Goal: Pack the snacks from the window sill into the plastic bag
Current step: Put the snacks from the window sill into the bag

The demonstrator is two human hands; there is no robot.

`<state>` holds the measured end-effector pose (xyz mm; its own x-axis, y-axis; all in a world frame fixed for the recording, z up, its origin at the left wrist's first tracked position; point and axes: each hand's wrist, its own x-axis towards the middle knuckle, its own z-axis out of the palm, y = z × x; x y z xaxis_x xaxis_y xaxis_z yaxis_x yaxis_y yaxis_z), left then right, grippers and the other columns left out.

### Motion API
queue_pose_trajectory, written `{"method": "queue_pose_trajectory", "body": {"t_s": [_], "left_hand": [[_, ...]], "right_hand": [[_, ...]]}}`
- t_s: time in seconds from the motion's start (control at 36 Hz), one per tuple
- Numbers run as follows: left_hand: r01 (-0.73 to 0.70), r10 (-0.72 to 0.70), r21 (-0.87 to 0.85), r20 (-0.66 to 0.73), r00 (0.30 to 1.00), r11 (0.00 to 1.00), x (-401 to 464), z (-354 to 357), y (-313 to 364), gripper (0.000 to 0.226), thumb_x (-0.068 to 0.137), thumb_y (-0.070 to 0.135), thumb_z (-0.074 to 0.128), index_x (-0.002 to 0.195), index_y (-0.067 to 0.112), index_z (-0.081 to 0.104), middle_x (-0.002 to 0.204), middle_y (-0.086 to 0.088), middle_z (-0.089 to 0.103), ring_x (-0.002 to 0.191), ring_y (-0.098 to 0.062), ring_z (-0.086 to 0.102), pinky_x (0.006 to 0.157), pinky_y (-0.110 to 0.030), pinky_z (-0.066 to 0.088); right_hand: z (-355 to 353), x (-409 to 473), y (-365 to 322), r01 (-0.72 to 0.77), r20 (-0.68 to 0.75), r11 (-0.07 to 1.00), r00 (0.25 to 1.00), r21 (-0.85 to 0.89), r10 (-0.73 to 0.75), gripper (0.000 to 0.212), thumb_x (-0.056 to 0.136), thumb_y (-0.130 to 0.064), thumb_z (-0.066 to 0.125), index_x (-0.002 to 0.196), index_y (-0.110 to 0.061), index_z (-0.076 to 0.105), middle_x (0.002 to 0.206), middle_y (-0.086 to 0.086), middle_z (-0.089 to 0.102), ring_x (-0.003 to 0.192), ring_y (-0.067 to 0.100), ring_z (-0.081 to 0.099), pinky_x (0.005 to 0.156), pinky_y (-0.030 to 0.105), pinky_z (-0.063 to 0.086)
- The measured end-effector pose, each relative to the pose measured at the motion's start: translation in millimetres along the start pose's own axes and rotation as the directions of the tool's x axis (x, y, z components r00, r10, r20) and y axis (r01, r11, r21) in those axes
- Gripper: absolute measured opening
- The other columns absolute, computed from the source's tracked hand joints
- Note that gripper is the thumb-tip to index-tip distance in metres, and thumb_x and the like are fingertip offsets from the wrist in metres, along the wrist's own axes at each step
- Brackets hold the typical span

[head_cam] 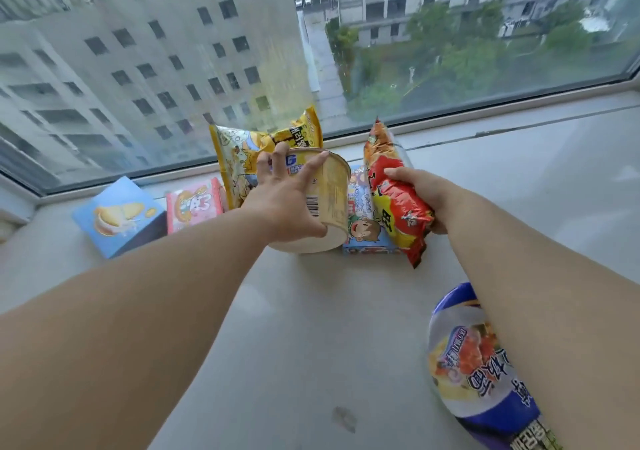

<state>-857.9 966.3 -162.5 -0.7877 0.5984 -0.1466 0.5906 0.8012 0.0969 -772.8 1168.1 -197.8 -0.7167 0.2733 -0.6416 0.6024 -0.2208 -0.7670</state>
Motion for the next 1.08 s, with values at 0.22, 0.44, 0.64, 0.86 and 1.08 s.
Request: {"method": "queue_pose_trajectory", "body": {"t_s": [0.22,0.44,0.64,0.86,1.08], "left_hand": [[0.01,-0.009,-0.056,0.015,1.0,0.998,-6.3,-3.0,-13.1,0.107,0.066,0.04,0.073,0.143,0.053,-0.002,0.153,-0.002,-0.011,0.142,-0.034,-0.014,0.099,-0.052,0.039],[0.15,-0.148,-0.018,0.075,0.986,0.989,-51.6,-11.8,-12.0,0.107,0.07,0.034,0.066,0.142,0.052,-0.012,0.151,-0.007,-0.012,0.14,-0.043,-0.01,0.104,-0.054,0.035],[0.177,-0.166,-0.115,0.095,0.982,0.978,-133.9,-24.5,-2.2,0.108,0.07,0.04,0.072,0.145,0.05,-0.005,0.15,-0.003,-0.004,0.14,-0.037,0.002,0.105,-0.049,0.039],[0.141,-0.166,-0.199,-0.115,0.979,0.97,-238.6,-95.7,-15.7,0.103,0.067,0.036,0.073,0.147,0.045,0.008,0.148,-0.001,-0.001,0.14,-0.029,0.003,0.109,-0.044,0.035],[0.037,-0.139,-0.241,-0.419,0.897,0.97,-371.2,-148.3,-49.1,0.105,0.061,0.037,0.078,0.146,0.039,0.017,0.145,-0.007,0.009,0.135,-0.03,0.011,0.104,-0.044,0.041]], "right_hand": [[18.3,6.0,7.4,0.059,-0.002,0.998,0.998,-0.009,-0.059,0.047,0.084,-0.047,0.061,0.117,-0.013,0.056,0.102,0.011,0.07,0.09,0.027,0.067,0.091,0.041,0.052],[45.4,-37.5,22.0,0.021,-0.05,0.999,0.999,-0.038,-0.023,0.057,0.074,-0.04,0.075,0.119,-0.011,0.056,0.108,0.014,0.068,0.093,0.03,0.067,0.074,0.038,0.056],[50.2,-115.4,27.5,0.114,-0.13,0.954,0.979,-0.277,-0.154,0.037,0.068,-0.046,0.078,0.088,-0.023,0.057,0.105,0.011,0.067,0.095,0.03,0.066,0.085,0.048,0.056],[79.0,-239.1,27.3,0.237,-0.03,0.965,0.97,-0.11,-0.242,0.045,0.076,-0.039,0.075,0.111,-0.018,0.058,0.103,0.007,0.069,0.088,0.024,0.068,0.072,0.036,0.057],[129.3,-351.4,54.5,0.226,0.074,0.936,0.964,0.268,-0.254,0.07,0.065,-0.044,0.077,0.125,-0.018,0.054,0.112,0.01,0.07,0.102,0.032,0.068,0.093,0.053,0.051]]}}
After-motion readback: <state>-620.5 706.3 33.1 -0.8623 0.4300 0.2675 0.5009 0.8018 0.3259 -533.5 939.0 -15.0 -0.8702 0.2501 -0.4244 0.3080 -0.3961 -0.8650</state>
